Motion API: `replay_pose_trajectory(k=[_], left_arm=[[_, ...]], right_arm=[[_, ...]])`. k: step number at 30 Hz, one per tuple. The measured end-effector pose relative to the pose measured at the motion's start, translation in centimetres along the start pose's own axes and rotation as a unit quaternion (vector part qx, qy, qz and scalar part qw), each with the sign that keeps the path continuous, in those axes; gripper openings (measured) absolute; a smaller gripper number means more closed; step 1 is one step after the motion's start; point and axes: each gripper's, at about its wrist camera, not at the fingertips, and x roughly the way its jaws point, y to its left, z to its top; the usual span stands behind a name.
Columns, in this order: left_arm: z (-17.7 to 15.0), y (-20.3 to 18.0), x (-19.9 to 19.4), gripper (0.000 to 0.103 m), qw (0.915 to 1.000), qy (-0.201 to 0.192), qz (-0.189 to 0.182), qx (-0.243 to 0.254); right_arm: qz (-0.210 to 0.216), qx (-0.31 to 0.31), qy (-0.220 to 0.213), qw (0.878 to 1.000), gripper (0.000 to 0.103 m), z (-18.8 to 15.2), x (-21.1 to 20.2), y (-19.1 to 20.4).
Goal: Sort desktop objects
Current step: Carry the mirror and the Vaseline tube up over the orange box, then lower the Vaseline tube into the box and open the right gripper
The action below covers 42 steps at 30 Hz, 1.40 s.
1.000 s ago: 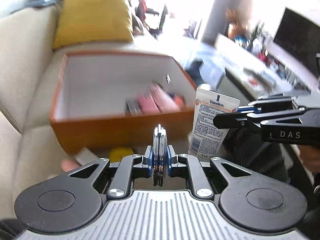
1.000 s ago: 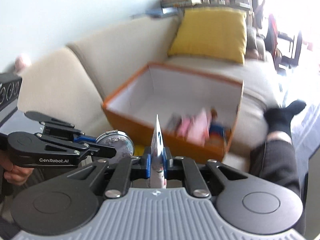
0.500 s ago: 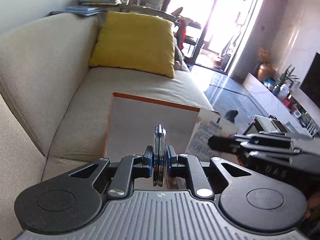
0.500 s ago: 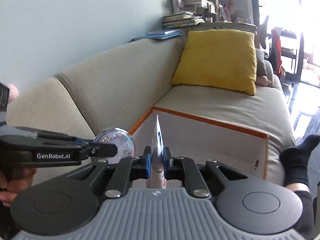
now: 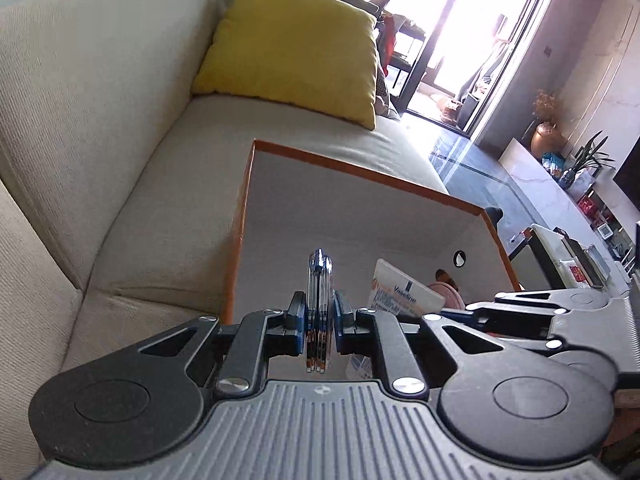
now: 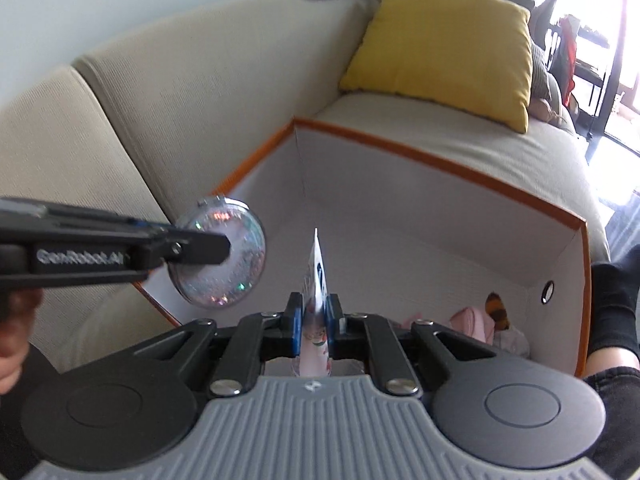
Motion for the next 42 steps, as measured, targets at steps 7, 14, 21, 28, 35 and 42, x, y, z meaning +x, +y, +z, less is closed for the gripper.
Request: replay_pose_trajectory(k=[7, 14, 21, 28, 35, 42], left_arm=[[-0.6, 0.7, 0.3, 0.015, 1.0, 0.008, -0.002, -0.004], [-0.9, 0.7, 0.1, 0.015, 0.9999, 0.012, -0.003, -0.002], [-1.1, 0.7, 0.0, 0.015, 0.9999, 0.015, -0.001, -0.001], [-0.9, 0.6, -0.2, 0.015, 0.9999, 0.016, 0.001, 0.004], [-0.9, 0.9, 0.0, 0.015, 0.9997, 0.024, 0.005, 0.001], [-0.9, 1.2, 0.3, 0.015, 0.9996, 0.028, 0.004, 0.0]], right_arm=[[-0.026, -0.015, 0.03, 0.999, 0.012, -0.5, 1.7, 0.4], [-0.012, -0.017, 0.048, 0.999, 0.012, -0.3, 1.6, 0.0], [0.046, -0.085, 0.067, 0.993, 0.012, 0.4, 0.8, -0.1], [0.117, -0.211, 0.096, 0.966, 0.012, 1.1, 1.1, -0.2], [0.174, -0.329, 0.132, 0.919, 0.012, 1.9, 2.2, -0.3], [0.222, -0.399, 0.151, 0.877, 0.012, 2.4, 3.0, -0.3]])
